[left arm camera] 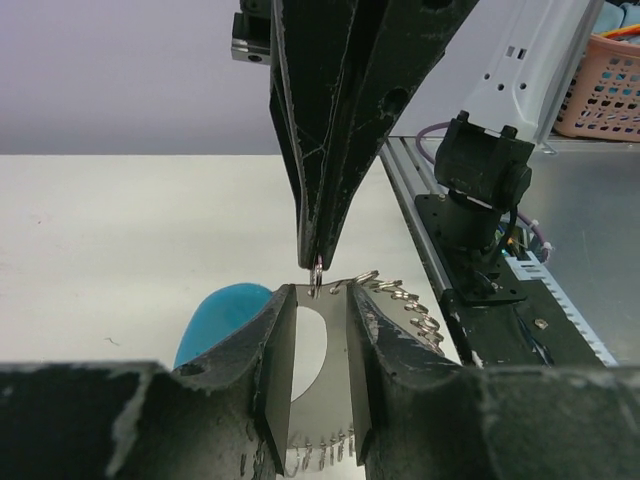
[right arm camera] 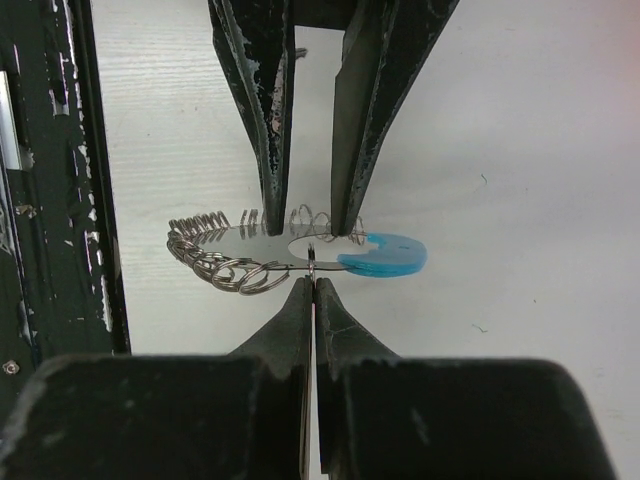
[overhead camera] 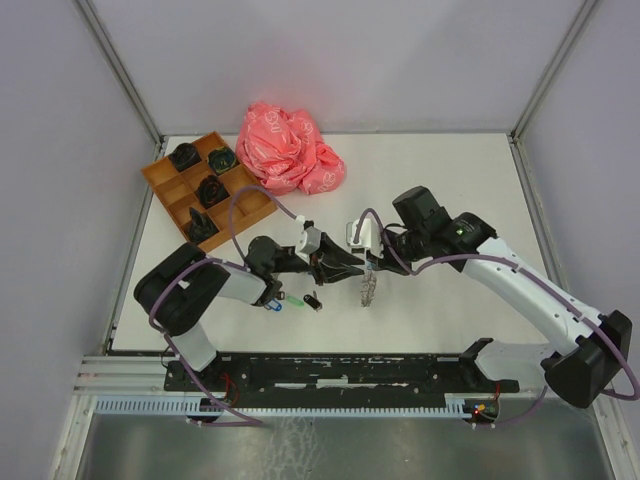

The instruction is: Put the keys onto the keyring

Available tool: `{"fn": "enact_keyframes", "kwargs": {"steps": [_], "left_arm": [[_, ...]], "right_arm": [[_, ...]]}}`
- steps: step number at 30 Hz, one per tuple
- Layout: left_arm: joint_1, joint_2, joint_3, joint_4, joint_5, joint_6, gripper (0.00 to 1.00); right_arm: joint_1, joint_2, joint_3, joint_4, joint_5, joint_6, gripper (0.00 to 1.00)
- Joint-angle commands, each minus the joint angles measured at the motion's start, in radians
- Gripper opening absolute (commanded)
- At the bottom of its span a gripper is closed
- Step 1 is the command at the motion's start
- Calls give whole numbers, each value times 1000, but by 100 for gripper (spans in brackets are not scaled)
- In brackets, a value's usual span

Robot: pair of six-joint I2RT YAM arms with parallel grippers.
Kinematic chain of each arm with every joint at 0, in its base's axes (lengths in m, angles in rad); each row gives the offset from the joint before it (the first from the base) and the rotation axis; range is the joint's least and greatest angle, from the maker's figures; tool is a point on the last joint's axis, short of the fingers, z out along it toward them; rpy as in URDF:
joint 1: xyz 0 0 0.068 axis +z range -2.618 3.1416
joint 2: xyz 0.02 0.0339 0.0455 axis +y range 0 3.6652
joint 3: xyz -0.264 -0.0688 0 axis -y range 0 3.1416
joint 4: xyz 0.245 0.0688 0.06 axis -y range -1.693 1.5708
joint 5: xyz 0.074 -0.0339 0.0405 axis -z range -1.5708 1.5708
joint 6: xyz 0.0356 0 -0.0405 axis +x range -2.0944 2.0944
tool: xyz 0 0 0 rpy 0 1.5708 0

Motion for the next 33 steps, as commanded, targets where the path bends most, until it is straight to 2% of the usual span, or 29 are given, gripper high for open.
{"fn": "enact_keyframes", "kwargs": {"steps": [1,11,17,21,24,27,33], "left_arm": [[-19,3,52,107,16,29,32],[-44,-44,74,-135,-14,205,26],[-54,-53,76,-188,-41,246,25],[-57,-58,80,-216,-52,273,17],[-61,-66,80,-239,-57,298,6],[-64,-79,67,-239,-73,328,3],[-66,-111,15,-209,-121,427,3]], "right_arm": [[14,13,72,-22,23,-28,1],[29,27,82,-17,42,-30,1],[34,34,86,-11,43,-28,1],[36,32,81,-9,47,-30,1],[37,27,74,-2,47,-29,2],[38,13,57,12,44,-29,8],[34,-76,-40,97,68,-24,26]]}}
